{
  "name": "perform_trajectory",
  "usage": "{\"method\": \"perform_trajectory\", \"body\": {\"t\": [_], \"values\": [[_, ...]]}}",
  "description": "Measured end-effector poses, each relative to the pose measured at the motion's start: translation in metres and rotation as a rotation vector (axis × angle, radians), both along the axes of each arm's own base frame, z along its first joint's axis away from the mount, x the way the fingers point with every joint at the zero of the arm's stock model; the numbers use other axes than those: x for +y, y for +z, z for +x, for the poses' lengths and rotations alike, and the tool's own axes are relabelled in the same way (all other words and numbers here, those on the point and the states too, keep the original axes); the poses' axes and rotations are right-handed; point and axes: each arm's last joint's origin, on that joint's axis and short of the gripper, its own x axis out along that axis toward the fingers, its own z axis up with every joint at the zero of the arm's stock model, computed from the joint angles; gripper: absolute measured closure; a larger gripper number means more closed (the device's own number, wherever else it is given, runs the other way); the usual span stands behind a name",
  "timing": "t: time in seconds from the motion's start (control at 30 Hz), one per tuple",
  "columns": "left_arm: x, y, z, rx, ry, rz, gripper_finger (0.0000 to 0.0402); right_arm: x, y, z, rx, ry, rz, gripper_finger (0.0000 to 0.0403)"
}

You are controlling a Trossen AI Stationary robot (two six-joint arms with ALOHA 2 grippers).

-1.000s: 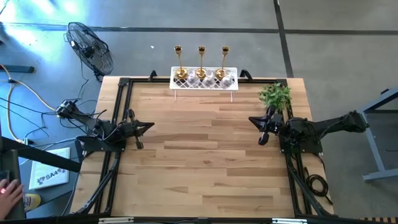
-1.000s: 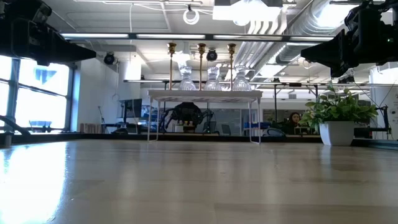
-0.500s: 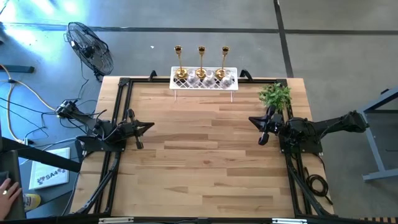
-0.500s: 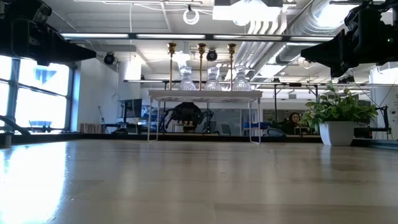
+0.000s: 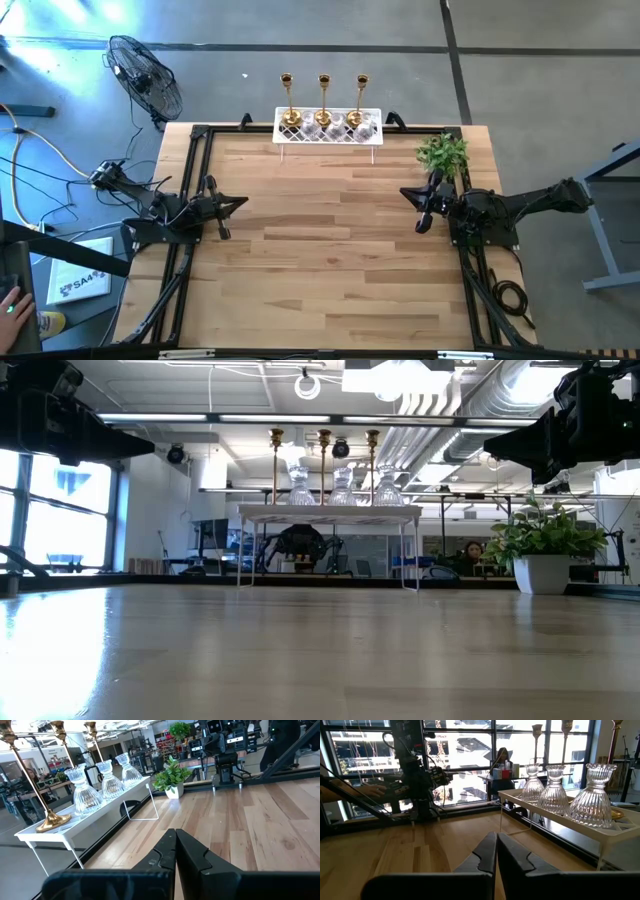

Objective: Pick & Place candle stick holders
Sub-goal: Return to Home Position

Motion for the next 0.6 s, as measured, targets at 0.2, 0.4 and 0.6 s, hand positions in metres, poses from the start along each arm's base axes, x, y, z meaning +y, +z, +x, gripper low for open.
{"method": "perform_trajectory", "body": {"t": [0.2,0.4,0.6], "values": [[0.0000,0.0000,0.0000,0.000,0.000,0.000,0.0401,0.0000,0.0000,0.0000,0.000,0.000,0.000,0.0398],[0.0000,0.0000,0.0000,0.000,0.000,0.000,0.0401,0.0000,0.0000,0.0000,0.000,0.000,0.000,0.0396],[0.0000,0.0000,0.0000,0.000,0.000,0.000,0.0401,0.0000,-0.0001,0.0000,0.000,0.000,0.000,0.0395]]}}
